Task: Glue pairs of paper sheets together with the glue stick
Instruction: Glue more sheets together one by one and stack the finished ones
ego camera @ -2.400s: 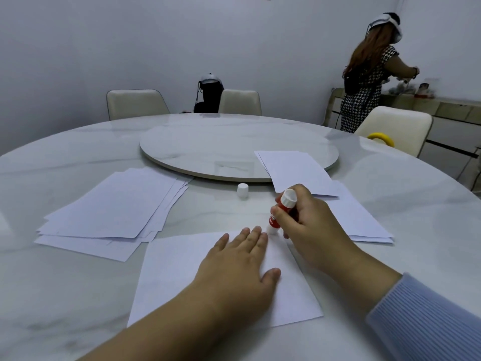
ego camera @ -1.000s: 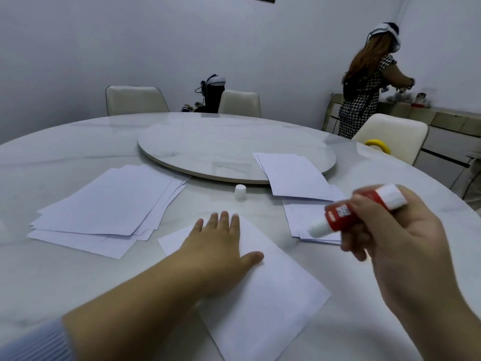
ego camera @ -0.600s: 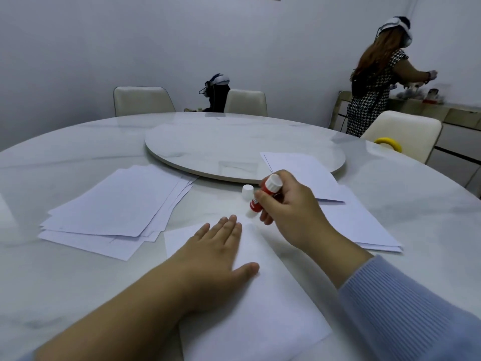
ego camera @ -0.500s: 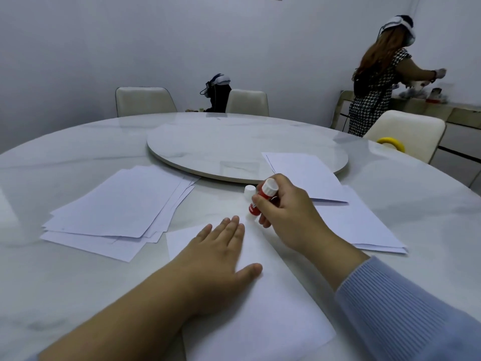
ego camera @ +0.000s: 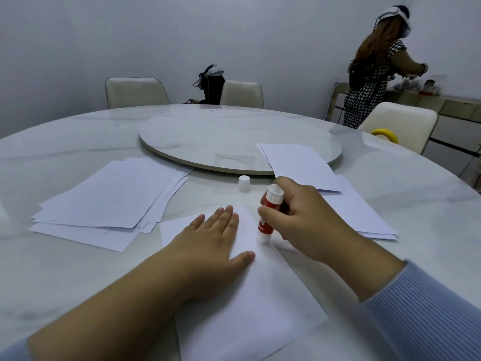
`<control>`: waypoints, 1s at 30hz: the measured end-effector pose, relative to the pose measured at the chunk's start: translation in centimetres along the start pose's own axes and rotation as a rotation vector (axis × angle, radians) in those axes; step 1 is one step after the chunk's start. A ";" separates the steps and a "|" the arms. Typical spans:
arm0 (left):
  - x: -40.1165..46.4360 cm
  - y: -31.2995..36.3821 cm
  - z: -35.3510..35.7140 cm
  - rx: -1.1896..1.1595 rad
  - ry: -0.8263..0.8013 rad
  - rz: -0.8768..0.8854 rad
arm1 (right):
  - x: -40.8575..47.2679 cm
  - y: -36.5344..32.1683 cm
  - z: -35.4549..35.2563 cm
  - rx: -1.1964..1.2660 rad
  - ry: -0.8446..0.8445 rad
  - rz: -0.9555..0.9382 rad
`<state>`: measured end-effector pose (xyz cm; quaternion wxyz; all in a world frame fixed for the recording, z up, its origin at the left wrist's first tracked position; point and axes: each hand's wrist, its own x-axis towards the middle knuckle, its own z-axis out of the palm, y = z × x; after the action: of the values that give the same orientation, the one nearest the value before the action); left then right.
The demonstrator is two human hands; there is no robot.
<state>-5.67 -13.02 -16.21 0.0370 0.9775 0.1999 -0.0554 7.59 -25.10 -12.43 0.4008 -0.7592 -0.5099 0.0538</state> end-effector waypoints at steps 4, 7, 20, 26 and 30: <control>0.0 0.0 0.0 0.001 -0.007 -0.003 | -3.9 -0.5 -1.4 0.000 -0.020 -0.023; -0.1 0.0 -0.1 -0.013 -0.012 -0.008 | -6.6 -0.9 -2.4 0.023 -0.034 -0.031; -0.7 0.5 -0.2 -0.076 0.004 -0.132 | -8.3 0.5 -7.3 0.783 0.190 -0.009; -2.1 0.4 -0.7 -0.149 0.129 -0.088 | -4.7 0.4 -8.2 1.286 0.401 0.058; -4.3 -0.9 -2.2 -0.306 0.014 0.129 | -0.9 0.7 -6.7 1.059 0.326 0.139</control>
<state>-9.72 -13.69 -13.58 0.1875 0.9716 0.1432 -0.0152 10.98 -29.68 -8.71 0.7966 -0.4847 -0.2933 0.2109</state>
